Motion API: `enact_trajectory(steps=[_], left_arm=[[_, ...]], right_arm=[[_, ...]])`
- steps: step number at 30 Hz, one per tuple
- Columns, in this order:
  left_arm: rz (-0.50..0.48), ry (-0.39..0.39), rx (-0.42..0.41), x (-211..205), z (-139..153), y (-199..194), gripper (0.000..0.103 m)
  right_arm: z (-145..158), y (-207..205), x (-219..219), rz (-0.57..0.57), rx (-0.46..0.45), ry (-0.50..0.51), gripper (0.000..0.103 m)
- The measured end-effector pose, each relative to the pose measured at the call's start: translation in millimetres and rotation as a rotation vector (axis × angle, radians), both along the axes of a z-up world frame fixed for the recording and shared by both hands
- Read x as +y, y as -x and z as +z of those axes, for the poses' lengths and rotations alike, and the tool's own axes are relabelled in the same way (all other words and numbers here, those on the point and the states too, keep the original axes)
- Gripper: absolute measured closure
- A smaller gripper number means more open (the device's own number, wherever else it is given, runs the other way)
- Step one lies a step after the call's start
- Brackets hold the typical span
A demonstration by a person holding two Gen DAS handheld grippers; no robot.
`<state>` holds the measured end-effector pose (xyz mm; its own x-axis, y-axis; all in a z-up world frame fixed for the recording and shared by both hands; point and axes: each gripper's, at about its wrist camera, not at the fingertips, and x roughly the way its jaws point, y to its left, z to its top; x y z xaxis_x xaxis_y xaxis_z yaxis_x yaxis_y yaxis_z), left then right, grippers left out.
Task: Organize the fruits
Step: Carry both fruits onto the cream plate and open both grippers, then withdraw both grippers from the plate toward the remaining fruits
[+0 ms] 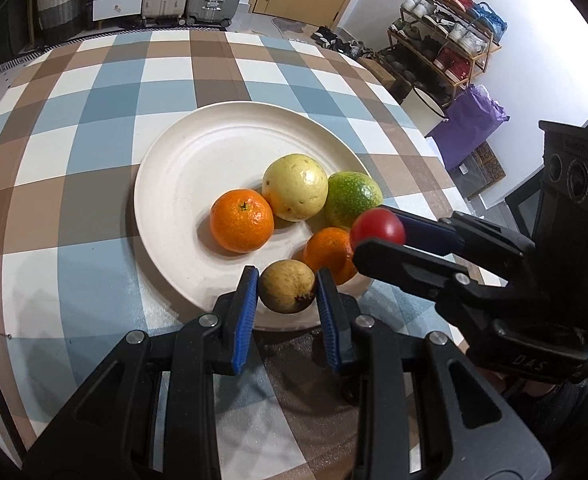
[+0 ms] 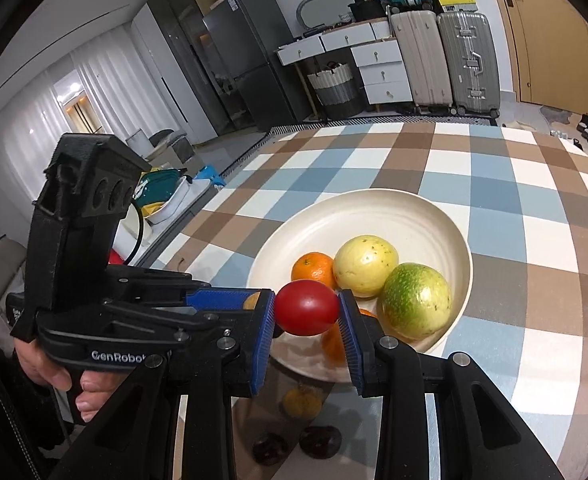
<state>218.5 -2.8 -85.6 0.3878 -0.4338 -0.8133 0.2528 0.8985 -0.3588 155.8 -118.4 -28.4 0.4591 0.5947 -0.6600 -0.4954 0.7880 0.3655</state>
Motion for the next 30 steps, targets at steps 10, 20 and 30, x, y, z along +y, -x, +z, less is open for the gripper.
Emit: enact_trajectory(steps=[10,20,30], left_arm=[[-0.009,0.005,0.016,-2,-6,-10,0.077],[0.005,-0.015,-0.013,2,7,1,0.077],[0.027,-0.024,-0.043,10,24,29,0.077]], right_arm=[[-9,-13,6,-0.009,0.019,0.036,0.071],[2,-9,-2,-0.055,-0.032,0.018,0.054],[21,10,-13,-0.083,-0.070,0.005,0.053]])
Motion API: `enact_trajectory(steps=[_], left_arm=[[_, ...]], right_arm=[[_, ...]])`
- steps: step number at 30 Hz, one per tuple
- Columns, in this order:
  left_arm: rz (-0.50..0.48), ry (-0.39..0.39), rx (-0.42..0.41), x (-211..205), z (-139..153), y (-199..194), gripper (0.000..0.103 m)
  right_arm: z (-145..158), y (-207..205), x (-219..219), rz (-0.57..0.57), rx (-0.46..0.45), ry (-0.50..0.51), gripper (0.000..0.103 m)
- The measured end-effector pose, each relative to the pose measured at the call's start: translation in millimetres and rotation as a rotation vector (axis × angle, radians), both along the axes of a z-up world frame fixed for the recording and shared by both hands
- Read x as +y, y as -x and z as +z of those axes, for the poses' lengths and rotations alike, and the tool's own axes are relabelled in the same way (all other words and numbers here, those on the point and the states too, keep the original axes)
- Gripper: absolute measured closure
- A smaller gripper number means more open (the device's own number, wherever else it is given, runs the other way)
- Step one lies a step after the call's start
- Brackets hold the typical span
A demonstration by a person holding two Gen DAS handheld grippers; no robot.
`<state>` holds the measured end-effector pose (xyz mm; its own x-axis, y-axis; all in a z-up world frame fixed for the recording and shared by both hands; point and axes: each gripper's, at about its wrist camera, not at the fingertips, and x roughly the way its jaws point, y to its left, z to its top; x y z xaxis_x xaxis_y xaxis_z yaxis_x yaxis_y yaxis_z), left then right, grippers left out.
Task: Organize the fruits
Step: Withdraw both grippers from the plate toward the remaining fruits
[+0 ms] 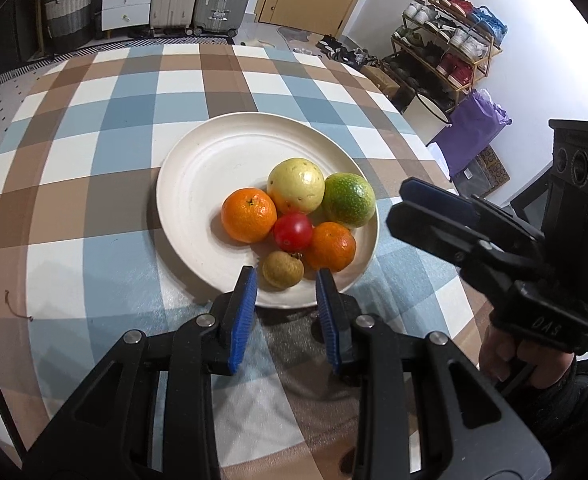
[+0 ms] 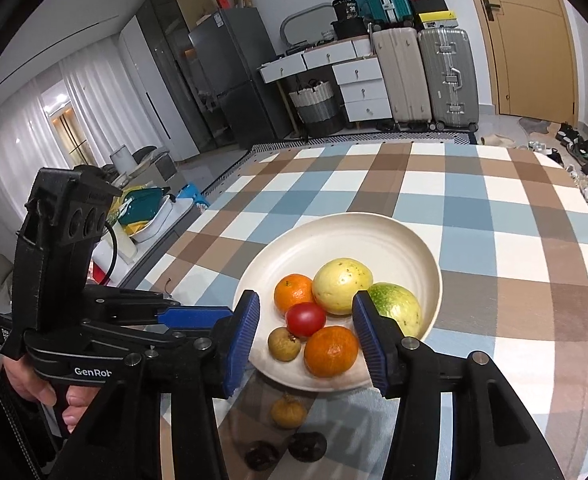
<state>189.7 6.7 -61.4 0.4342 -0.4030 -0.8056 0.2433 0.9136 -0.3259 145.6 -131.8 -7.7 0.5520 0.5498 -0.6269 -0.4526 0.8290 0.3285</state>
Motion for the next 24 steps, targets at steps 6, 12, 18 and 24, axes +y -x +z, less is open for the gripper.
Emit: enact_trajectory(steps=[6,12,18,24], left_arm=[[0.016,-0.003,-0.039,3,15,20,0.071],[0.012,0.013,-0.080,2,31,43,0.054],[0.036,0.014,-0.127,3,47,66,0.035],[0.063,-0.012,-0.159,5,56,89,0.022]], right_arm=[[15,16,-3,-0.010,-0.044,-0.010,0.048],[30,35,-6,-0.023,-0.103,-0.013,0.042],[40,54,-10,-0.043,-0.140,-0.012,0.034],[47,74,-13,-0.055,-0.172,-0.013,0.020]])
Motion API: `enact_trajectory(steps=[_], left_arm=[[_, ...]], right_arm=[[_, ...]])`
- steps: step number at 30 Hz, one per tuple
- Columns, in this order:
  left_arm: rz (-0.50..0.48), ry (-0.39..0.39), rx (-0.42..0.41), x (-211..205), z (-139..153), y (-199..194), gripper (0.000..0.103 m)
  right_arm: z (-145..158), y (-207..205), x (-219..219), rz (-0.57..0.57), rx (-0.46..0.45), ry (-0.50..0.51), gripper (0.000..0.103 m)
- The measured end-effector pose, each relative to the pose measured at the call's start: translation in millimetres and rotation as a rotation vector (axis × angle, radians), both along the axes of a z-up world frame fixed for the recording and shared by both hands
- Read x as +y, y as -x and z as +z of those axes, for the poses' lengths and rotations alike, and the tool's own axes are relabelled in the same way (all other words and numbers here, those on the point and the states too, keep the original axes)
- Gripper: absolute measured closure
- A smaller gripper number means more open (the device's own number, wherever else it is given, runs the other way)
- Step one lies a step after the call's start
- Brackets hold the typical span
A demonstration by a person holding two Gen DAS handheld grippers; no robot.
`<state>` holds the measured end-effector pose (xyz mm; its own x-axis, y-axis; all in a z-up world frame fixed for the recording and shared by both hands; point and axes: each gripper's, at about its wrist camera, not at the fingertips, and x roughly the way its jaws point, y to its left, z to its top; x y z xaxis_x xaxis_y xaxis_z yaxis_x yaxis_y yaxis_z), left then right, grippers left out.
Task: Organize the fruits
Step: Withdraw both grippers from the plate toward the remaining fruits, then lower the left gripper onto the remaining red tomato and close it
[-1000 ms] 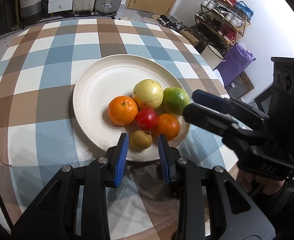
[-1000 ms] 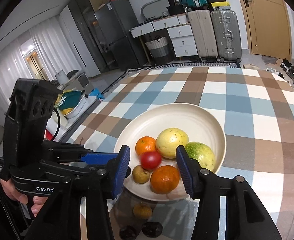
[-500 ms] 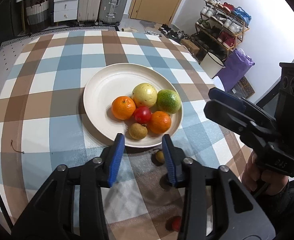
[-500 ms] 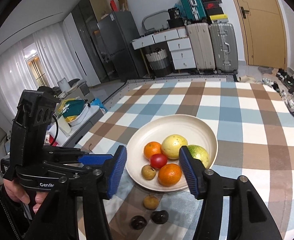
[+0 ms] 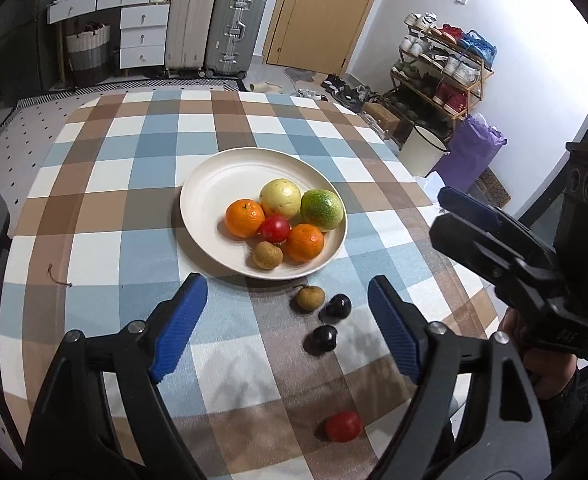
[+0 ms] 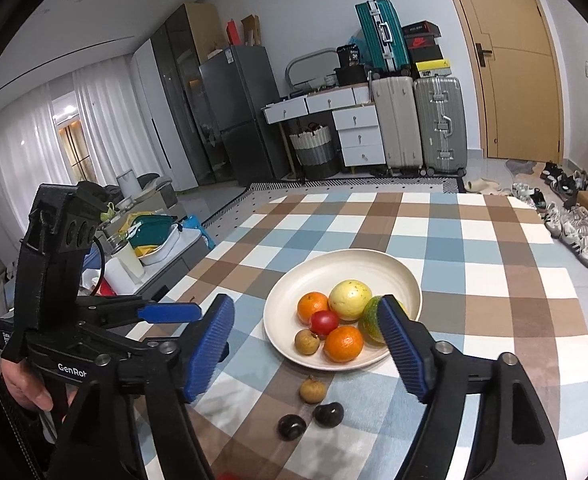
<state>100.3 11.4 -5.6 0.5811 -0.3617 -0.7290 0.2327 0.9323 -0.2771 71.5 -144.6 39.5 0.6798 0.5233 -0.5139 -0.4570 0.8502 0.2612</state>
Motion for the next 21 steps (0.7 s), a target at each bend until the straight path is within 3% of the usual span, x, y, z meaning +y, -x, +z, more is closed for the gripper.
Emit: enact_trajectory(steps=[7,11,21], left_arm=[[0.001,0.001,0.006,-1,-2,24,0.015],[-0.002,0.014,0.005,-2,-7,37,0.002],[-0.044,0.004,0.050,-14,-28,63,0.001]], right_arm=[[1,25,-6,-0.016,-0.014,0.010,0.011],[-4,38,-11,-0.029,-0.006,0.011,0.008],[-11,63,-23,-0.056,0.001,0.019,0.005]])
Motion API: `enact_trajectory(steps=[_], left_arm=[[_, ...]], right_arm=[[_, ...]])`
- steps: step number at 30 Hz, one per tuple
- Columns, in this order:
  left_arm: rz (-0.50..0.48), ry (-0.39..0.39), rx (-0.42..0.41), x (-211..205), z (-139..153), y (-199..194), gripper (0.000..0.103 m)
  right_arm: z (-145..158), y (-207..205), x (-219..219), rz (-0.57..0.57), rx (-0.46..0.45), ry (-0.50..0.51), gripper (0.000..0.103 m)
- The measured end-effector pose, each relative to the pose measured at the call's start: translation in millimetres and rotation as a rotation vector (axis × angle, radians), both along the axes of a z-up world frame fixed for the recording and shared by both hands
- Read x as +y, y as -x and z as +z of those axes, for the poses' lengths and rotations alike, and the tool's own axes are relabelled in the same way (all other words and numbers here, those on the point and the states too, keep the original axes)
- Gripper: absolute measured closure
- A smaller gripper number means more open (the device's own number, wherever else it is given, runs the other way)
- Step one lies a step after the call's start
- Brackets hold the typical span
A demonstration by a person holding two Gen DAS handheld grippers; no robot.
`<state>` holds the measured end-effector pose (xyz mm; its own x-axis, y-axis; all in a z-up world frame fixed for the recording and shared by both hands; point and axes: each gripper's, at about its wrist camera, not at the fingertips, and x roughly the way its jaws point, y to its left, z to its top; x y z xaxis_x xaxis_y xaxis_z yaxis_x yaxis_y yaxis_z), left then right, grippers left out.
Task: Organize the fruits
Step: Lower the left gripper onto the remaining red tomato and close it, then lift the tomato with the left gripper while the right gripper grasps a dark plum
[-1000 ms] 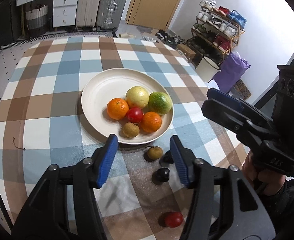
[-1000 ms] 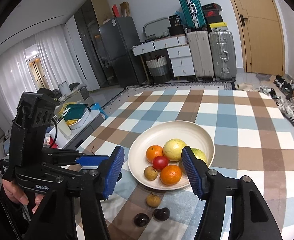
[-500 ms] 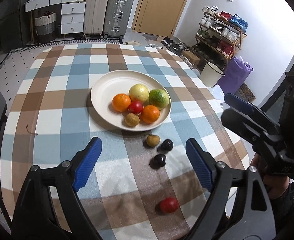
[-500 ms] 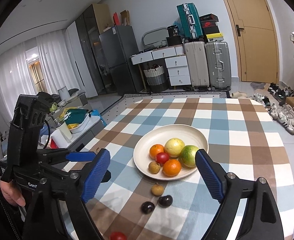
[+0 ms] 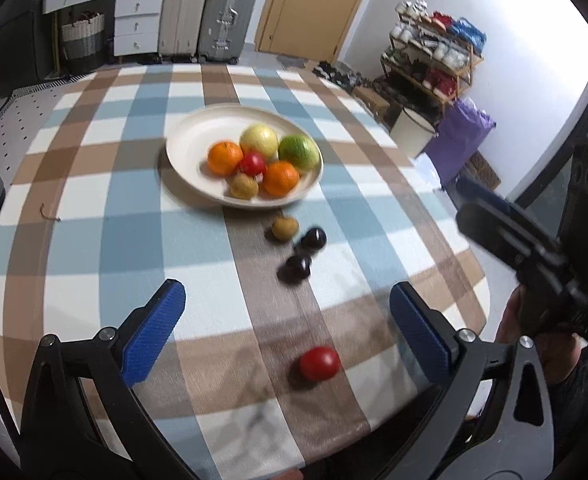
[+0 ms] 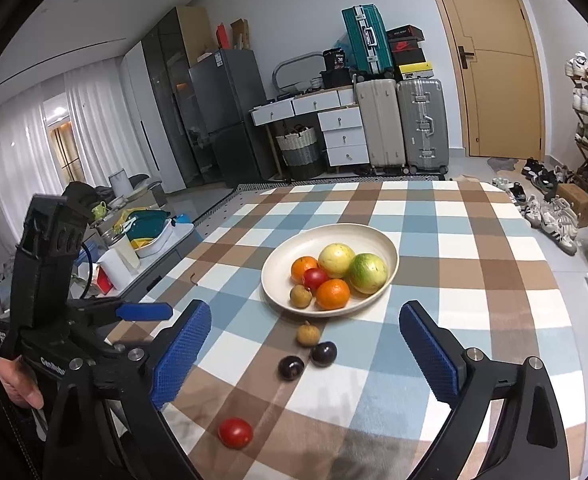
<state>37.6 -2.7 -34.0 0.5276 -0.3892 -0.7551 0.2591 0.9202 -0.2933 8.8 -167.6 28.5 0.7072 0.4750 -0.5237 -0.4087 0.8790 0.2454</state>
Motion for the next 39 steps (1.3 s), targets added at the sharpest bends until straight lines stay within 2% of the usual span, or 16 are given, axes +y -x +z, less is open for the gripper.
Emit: enact_trajectory(steps=[3,11,16,22,25,27,32,33,36,39], left_arm=[[-0.020,-0.035,0.013,-9,-11,5,0.001],[-0.067,-0.044,0.093,-24,-44,9,0.001],[-0.084,-0.101,0.103,-35,-57,10,0.001],[-0.096,-0.110,0.127,-41,-69,9,0.002],[-0.125,-0.103,0.130,-44,-72,10,0.013],[-0.138,-0.109,0.132,-46,-73,11,0.029],[-0.158,-0.095,0.159,-47,-78,10,0.048],[-0.169,-0.085,0.163,-47,-78,10,0.058],[-0.195,-0.076,0.165,-48,-79,11,0.074],[-0.196,-0.026,0.176,-43,-80,10,0.074]], right_arm=[[-2,4,-3,0.000,0.013,-0.007,0.004],[-6,15,-4,0.005,0.024,-0.002,0.004],[-9,16,-8,-0.003,0.033,-0.007,0.004],[-12,16,-9,-0.004,0.040,-0.005,0.004],[-15,16,-10,-0.007,0.051,-0.008,0.004],[-18,15,-11,-0.010,0.061,-0.009,0.004],[-20,15,-11,-0.009,0.074,-0.008,0.004],[-20,15,-11,-0.009,0.075,-0.009,0.004],[-20,15,-11,-0.011,0.077,-0.008,0.004],[-21,15,-10,-0.009,0.084,-0.009,0.004]])
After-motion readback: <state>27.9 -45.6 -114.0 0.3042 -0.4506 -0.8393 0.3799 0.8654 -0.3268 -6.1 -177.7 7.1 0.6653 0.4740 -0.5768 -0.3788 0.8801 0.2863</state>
